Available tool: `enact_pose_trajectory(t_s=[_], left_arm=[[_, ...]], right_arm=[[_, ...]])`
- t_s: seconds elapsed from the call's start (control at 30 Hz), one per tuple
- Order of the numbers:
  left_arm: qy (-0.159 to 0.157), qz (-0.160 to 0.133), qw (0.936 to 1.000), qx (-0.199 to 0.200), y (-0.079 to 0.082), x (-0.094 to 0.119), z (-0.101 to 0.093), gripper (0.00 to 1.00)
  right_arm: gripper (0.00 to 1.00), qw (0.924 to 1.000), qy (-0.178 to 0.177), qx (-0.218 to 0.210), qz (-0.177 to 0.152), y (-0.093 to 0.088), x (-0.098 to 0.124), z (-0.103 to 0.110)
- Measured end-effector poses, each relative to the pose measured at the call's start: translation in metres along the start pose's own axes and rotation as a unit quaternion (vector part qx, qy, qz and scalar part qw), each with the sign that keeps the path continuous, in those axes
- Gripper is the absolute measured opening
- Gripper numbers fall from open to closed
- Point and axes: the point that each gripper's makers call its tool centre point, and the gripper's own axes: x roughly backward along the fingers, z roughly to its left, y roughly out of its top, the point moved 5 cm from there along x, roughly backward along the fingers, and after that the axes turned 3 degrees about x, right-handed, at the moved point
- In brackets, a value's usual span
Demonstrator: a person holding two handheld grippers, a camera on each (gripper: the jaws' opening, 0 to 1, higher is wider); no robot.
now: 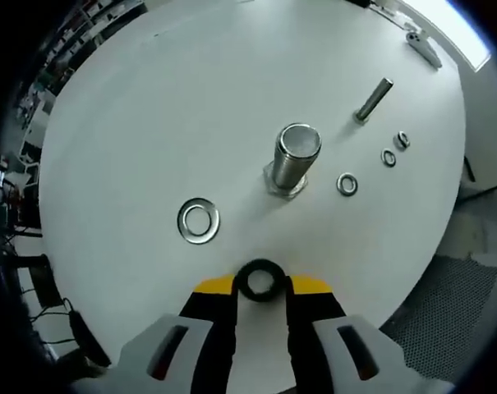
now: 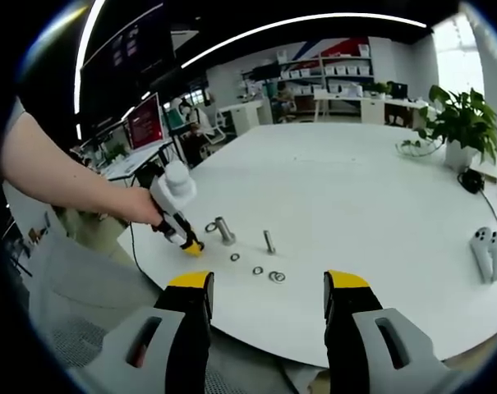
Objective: Place the washer onto the threaded stud by aligning its center hole with the stud, sliding it down to the base, and recovering from edge contact or off-axis alignment until the washer reaches the visible bottom stop.
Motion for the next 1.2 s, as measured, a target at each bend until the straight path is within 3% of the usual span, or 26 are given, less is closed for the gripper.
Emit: enact_pose_trajectory(t_s=[0.23,0.73,1.2], left_arm=[[0.001,-0.032,0.9994,0.016,-0.004,0.001,-0.001,0.19],[-0.004,-0.038,0.9992,0.011,-0.009,0.007,0.000,0.18],[-0.016,-0.089,0.9958,-0.015,0.018,0.041,-0.001,0.19]], right_arm=[[0.56,1.0000,-0.001,0.001,0.002,-0.001,0.000,0.000],[0.56,1.0000,0.001,0.003,0.000,0.000,0.000,0.001],[0.56,0.9999,0.008,0.007,0.002,0.001,-0.002,0.003]])
